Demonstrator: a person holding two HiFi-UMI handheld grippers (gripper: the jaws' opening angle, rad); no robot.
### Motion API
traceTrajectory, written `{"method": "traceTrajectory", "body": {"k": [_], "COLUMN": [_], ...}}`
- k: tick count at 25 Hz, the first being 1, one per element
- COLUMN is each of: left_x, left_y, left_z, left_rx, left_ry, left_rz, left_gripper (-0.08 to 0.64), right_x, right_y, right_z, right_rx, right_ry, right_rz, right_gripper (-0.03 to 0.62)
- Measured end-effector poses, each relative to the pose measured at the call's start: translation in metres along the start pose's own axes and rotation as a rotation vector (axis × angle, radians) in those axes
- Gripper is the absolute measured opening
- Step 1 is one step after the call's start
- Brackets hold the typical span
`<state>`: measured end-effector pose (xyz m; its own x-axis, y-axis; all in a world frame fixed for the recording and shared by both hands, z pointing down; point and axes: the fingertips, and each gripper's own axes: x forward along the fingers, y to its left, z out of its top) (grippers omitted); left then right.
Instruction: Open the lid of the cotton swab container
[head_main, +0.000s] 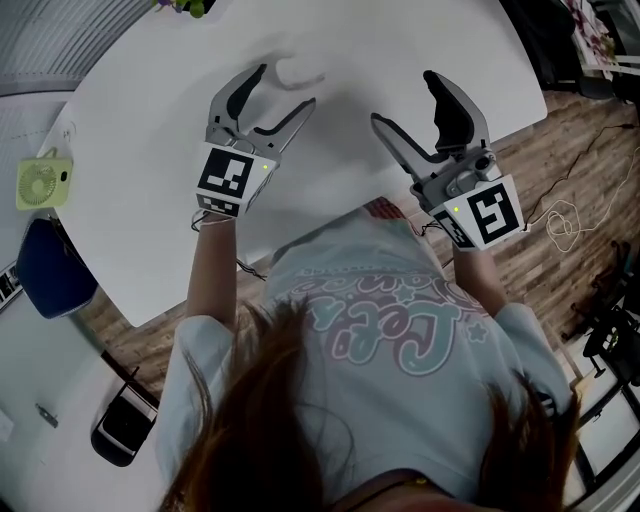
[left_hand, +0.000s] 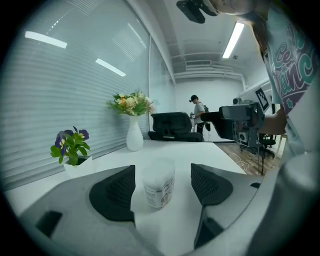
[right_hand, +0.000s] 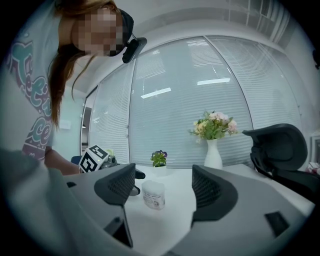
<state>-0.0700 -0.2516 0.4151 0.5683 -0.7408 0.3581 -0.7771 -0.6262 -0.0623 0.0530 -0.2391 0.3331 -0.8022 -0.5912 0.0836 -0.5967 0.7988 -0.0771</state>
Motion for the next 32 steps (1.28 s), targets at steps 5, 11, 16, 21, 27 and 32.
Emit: {"method": "traceTrajectory", "body": {"k": [5, 11, 16, 21, 27, 32], "left_x": [0.010, 0.024, 0.032, 0.040, 0.047, 0.053], "left_y": [0.004, 0.003, 0.005, 0.006, 0.006, 0.004], "left_z": [-0.011, -0.020, -0.027, -0.030, -0.034, -0.037], "left_rx": [-0.009, -0.012, -0.007, -0.003, 0.013, 0.026], "left_ry": [0.024, 0.050, 0.075, 0.093, 0.116, 0.129], "left_rz": [-0.029, -0.061, -0.075, -0.092, -0.112, -0.127], "left_gripper": [0.319, 0.319, 0.319, 0.319, 0.319, 0.319], "right_x": [0.008, 0.005, 0.003, 0.001, -0.003, -0.006], "right_y": [0.005, 0.005, 0.003, -0.002, -0.004, -0.009], "right_z": [-0.004, -0.001, -0.001, -0.001, -0.001, -0.001], "right_rx": [-0.011, -0.017, -0.018, -0.013, -0.016, -0.011], "right_ry": [0.014, 0.018, 0.022, 0.023, 0.025, 0.028], "right_rz": [0.010, 0.008, -0.005, -0.019, -0.033, -0.045], "right_gripper": [0.347, 0.347, 0.347, 0.347, 0.347, 0.347]}}
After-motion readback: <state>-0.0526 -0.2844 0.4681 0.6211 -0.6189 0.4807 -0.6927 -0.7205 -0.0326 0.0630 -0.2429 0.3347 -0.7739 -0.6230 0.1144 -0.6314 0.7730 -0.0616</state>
